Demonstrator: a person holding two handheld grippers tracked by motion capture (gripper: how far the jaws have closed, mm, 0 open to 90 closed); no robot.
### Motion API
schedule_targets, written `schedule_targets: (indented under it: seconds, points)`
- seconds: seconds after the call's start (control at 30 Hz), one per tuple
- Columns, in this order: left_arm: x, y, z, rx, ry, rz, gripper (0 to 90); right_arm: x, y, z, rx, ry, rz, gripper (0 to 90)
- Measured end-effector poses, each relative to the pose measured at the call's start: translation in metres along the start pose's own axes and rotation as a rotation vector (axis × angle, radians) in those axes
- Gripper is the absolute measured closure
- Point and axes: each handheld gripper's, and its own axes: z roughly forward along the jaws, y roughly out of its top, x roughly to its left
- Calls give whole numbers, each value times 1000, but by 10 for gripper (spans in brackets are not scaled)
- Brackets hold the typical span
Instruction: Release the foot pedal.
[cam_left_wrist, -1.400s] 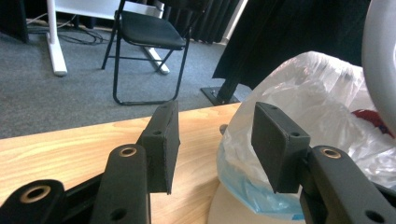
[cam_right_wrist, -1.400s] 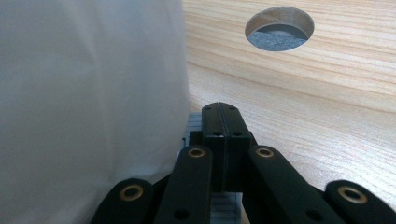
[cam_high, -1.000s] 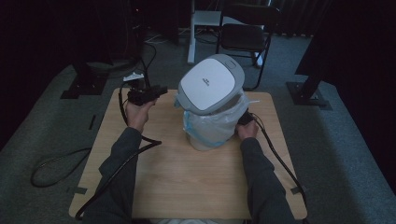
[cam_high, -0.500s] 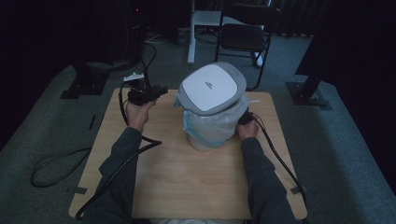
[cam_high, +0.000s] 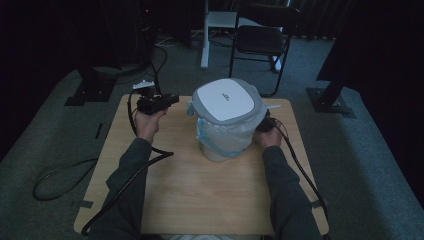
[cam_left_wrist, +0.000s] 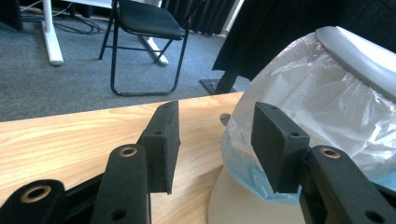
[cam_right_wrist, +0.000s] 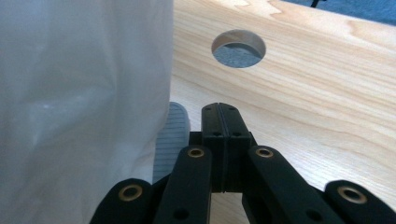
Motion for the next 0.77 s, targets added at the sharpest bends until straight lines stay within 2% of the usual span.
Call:
schedule_targets:
  seconds: [0.2, 0.4, 0.47, 0.77]
  points:
    - [4, -2, -5, -4, 5, -5, 528, -4, -2, -4, -4, -37, -12, 900]
    - [7, -4, -8, -10, 7, -13, 528, -15, -12, -7, 8, -61, -9, 900]
    - [7, -5, -7, -6, 7, -16, 528, -17, -14, -7, 25, -83, -15, 900]
    - [8, -11, -3, 2, 4, -22, 528, -25, -27, -8, 40, -102, -16, 900]
